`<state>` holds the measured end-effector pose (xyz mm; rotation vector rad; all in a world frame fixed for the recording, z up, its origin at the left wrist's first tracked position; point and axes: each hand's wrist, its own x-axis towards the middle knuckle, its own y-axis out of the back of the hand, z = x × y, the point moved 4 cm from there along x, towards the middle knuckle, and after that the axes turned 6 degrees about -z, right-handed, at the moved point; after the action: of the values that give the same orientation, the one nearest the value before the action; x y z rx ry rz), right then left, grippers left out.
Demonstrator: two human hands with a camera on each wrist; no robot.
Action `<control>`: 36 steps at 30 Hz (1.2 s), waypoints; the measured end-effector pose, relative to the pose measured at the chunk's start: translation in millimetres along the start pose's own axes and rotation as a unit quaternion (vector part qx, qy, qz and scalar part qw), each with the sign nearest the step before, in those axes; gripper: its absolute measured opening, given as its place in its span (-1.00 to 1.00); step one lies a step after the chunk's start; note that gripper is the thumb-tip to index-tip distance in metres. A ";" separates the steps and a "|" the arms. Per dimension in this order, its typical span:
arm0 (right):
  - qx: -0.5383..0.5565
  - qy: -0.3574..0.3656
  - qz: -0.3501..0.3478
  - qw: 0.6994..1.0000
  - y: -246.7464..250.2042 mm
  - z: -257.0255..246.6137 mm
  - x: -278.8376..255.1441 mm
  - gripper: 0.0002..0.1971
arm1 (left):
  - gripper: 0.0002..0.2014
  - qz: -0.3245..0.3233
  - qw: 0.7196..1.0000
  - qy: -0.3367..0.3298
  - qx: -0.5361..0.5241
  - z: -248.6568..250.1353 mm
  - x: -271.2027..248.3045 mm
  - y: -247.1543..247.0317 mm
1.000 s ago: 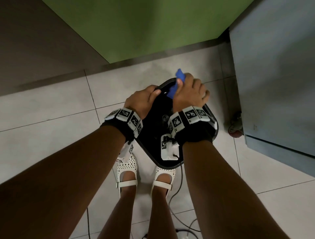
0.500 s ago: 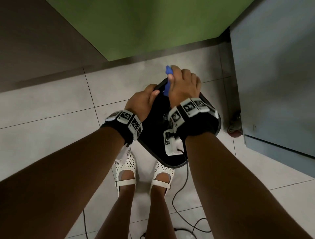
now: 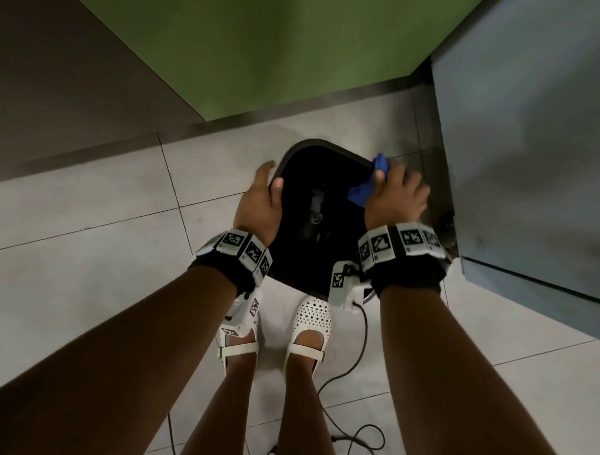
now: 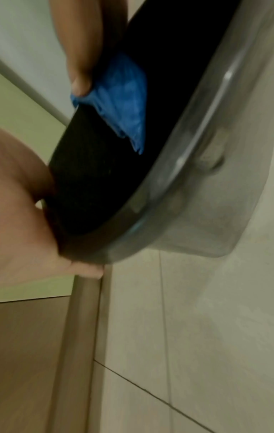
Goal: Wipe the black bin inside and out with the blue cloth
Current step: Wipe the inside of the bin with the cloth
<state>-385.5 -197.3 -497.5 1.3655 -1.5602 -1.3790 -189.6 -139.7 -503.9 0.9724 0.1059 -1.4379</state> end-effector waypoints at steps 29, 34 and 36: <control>-0.003 -0.041 -0.154 0.987 -21.4 -79.0 2.9 -0.60 | -0.57 -0.073 0.971 -0.063 0.218 21.2 33.1 18.9; -0.044 0.115 -0.212 0.969 -22.7 -100.2 9.6 -0.65 | -0.57 -0.071 0.978 -0.080 0.178 16.7 29.3 18.7; -0.041 0.128 -0.209 0.969 -19.9 -94.3 8.1 -0.64 | -0.58 -0.058 0.979 -0.072 0.182 15.5 27.7 16.0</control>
<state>-294.7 -230.6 -494.8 1.8096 -1.0739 -1.4167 -178.0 -173.2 -502.9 1.1687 -0.2173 -1.6662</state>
